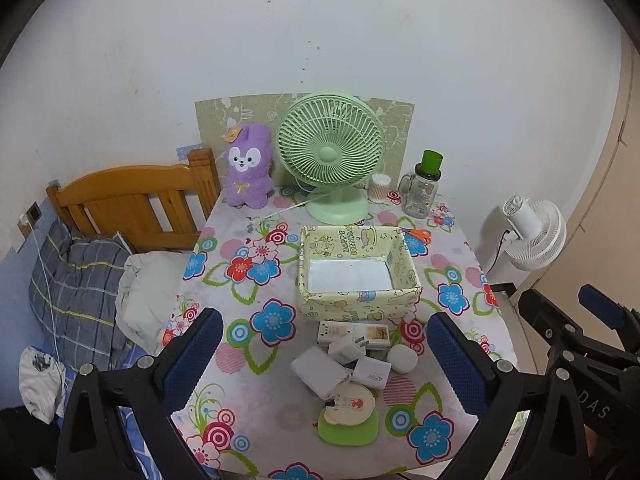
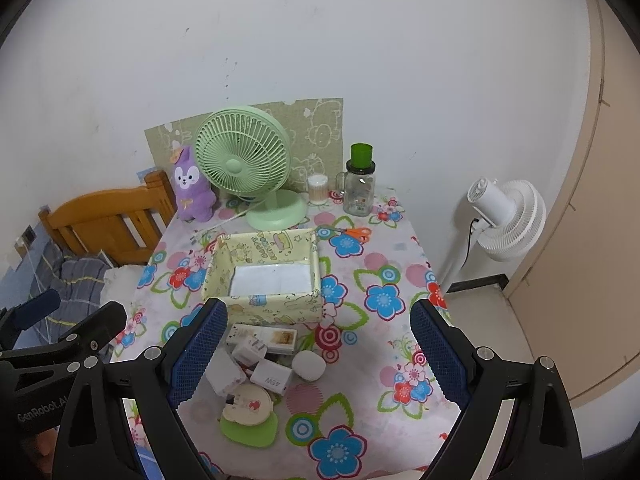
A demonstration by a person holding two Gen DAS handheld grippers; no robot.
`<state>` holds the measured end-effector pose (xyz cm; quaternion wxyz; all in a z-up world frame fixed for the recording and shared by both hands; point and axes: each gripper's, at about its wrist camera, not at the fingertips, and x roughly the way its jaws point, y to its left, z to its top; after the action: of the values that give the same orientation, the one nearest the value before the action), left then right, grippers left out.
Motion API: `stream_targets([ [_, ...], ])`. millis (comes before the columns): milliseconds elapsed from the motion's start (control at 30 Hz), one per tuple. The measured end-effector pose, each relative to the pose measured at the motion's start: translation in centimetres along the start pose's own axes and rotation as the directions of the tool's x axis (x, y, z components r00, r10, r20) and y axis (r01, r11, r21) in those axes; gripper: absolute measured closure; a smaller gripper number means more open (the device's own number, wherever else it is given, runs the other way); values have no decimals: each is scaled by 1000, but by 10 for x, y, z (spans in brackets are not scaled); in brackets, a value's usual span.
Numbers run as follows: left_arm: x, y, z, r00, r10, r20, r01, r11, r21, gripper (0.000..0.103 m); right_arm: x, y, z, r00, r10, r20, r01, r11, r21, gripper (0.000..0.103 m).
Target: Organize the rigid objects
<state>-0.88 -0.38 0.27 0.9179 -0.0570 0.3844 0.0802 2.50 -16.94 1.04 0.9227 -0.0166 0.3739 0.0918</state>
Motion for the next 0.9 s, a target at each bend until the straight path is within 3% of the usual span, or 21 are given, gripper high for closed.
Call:
stream_targets([
  [900,4,-8,-5,1000,3,18,-4,998,69,3,6,-2,-3,1000,-3,18,3,1000,18,8],
])
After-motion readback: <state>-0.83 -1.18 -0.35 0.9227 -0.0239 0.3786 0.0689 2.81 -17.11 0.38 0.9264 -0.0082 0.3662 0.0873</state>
